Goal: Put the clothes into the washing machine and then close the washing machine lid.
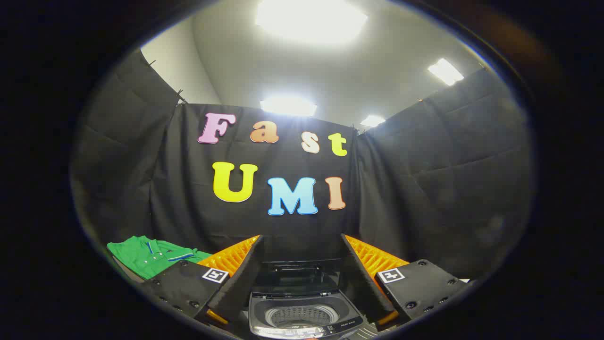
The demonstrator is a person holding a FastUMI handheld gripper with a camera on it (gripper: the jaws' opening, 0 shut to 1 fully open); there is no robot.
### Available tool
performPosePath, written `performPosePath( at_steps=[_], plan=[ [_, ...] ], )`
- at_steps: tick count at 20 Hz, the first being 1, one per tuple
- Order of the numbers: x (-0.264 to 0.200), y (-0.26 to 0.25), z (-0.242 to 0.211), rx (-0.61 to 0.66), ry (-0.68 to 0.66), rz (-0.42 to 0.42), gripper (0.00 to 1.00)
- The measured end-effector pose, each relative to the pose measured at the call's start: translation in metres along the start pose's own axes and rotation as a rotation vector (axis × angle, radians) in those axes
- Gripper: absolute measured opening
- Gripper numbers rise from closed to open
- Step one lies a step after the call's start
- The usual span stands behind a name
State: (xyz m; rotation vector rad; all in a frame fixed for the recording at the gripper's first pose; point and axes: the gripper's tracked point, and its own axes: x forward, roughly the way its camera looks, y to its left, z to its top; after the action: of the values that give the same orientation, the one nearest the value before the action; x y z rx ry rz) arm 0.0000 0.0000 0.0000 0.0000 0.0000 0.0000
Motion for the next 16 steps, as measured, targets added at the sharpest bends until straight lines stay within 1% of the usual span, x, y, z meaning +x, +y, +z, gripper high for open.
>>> performPosePath(
  at_steps=[2, 4, 8, 11, 16],
  plan=[
    [-0.002, 0.003, 0.003, 0.006, 0.0, 0.013, 0.99],
    [-0.002, 0.011, 0.004, 0.041, 0.004, 0.038, 0.99],
    [-0.002, 0.012, 0.0, 0.012, 0.0, 0.036, 0.99],
    [-0.004, 0.019, -0.013, 0.031, 0.027, 0.052, 0.99],
    [-0.002, 0.014, -0.021, 0.052, 0.053, 0.044, 0.99]
  ],
)
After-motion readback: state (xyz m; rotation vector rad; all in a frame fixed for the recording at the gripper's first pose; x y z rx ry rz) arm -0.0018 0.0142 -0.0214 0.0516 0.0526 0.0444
